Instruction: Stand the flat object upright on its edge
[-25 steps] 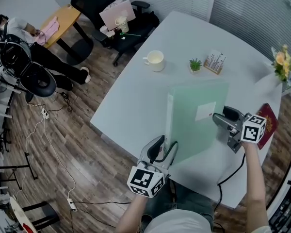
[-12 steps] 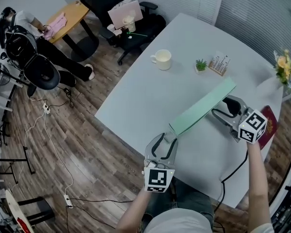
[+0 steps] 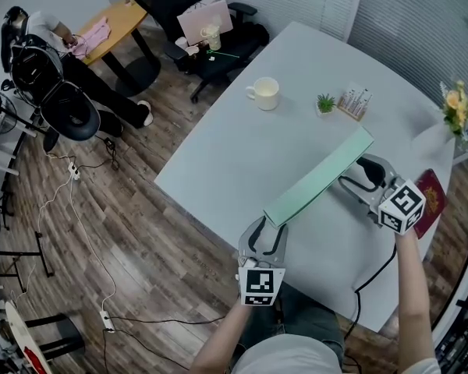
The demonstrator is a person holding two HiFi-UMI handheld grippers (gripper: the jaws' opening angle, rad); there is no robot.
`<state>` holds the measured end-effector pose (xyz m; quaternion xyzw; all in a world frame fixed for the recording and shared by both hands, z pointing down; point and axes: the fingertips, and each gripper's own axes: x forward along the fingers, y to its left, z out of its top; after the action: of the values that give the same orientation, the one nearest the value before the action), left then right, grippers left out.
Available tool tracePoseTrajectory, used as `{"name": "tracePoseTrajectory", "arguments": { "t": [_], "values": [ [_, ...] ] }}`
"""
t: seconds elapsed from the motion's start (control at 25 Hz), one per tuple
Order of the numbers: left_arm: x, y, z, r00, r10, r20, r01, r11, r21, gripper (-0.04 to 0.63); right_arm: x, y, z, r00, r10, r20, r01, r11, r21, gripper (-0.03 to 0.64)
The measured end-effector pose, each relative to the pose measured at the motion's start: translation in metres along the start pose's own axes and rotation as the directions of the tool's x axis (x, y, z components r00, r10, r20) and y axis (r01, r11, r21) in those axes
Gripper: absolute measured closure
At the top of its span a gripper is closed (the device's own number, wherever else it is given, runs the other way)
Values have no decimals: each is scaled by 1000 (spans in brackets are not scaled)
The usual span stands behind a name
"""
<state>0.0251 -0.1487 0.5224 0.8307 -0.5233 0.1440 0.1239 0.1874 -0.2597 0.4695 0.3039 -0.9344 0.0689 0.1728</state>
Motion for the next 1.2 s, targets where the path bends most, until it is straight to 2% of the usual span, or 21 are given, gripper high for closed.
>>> {"name": "tracePoseTrajectory", "arguments": {
  "t": [0.24, 0.48, 0.6, 0.76, 0.8, 0.84, 1.12, 1.2],
  "values": [
    [1, -4, 3, 999, -41, 3, 41, 999, -8, 397, -4, -2, -3, 1000, -15, 23, 13, 998, 54, 341],
    [-5, 2, 24, 993, -93, 79, 95, 995, -25, 277, 0, -5, -3, 999, -18, 30, 16, 997, 77, 344],
    [-1, 8, 37, 986, -130, 105, 135, 990, -41, 256, 1, -7, -5, 999, -21, 26, 19, 996, 83, 344],
    [1, 3, 46, 974, -212, 82, 212, 977, 11, 276, 0, -4, -3, 1000, -25, 18, 23, 996, 84, 344],
    [2, 2, 47, 972, -222, 78, 221, 975, 25, 348, 0, -4, -3, 1000, -27, 16, 25, 996, 84, 344],
    [3, 2, 48, 972, -223, 74, 221, 975, 35, 371, 0, -5, -4, 999, -30, 12, 29, 996, 83, 350],
    [-6, -1, 54, 987, -138, 84, 128, 985, 115, 388, 8, -5, 7, 999, -34, -18, 34, 999, 7, 362],
    [-7, -2, 54, 989, -123, 84, 114, 988, 108, 388, 12, -7, 11, 999, -28, -27, 27, 1000, -14, 362]
  ]
}}
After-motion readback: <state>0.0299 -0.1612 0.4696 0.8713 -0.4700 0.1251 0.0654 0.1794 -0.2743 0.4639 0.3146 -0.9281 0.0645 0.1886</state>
